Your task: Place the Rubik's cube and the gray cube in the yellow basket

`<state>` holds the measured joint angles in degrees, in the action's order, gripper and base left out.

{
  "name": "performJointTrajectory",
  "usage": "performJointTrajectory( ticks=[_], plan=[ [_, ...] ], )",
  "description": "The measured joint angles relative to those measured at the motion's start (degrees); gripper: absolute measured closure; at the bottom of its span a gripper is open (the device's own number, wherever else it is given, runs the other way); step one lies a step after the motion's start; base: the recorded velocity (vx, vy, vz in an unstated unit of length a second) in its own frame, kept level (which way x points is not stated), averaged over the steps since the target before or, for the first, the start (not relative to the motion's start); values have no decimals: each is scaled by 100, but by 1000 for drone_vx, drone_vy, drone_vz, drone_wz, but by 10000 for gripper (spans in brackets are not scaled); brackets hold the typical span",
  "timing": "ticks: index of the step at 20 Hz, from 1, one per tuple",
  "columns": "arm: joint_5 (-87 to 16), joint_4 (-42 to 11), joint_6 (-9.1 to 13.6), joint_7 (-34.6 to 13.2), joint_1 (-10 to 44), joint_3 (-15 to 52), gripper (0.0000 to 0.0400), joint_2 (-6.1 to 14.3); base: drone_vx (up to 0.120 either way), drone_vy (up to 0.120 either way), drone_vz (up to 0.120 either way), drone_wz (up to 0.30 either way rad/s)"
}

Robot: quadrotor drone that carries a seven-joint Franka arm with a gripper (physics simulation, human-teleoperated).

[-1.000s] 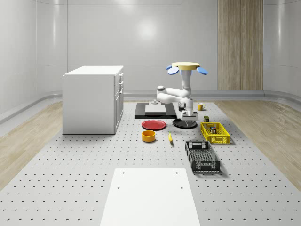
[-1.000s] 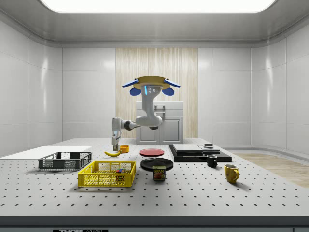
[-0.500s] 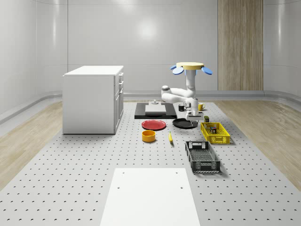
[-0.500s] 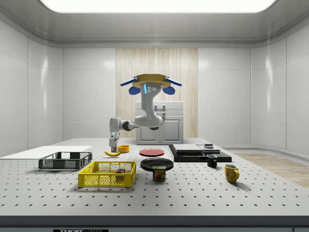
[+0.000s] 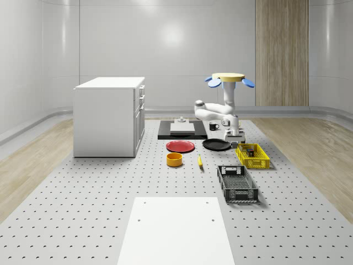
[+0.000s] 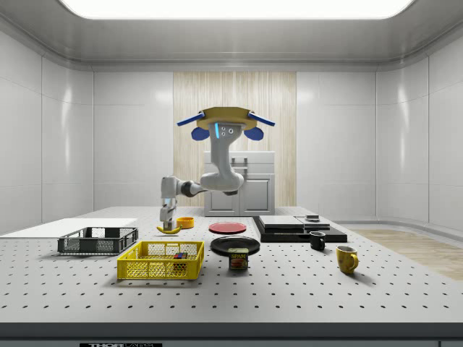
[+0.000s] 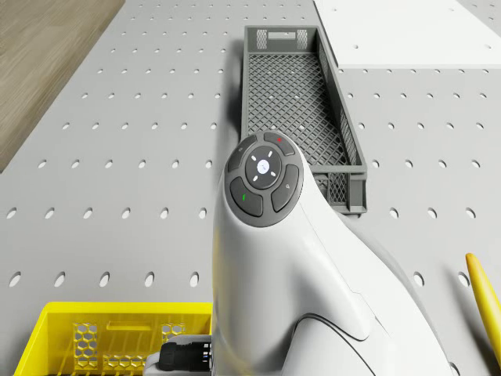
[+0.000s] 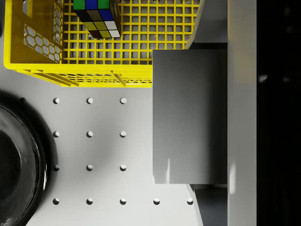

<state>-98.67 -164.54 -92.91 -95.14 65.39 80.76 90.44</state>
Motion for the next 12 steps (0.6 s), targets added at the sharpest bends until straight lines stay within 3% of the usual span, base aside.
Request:
performJointTrajectory(
  ticks=[5, 12],
  plan=[
    [3, 0, -8, -1, 1, 1, 150, 8, 80, 120, 0, 0],
    [7, 1, -17, -2, 3, 2, 150, 18, 0, 120, 0, 0]
  ],
)
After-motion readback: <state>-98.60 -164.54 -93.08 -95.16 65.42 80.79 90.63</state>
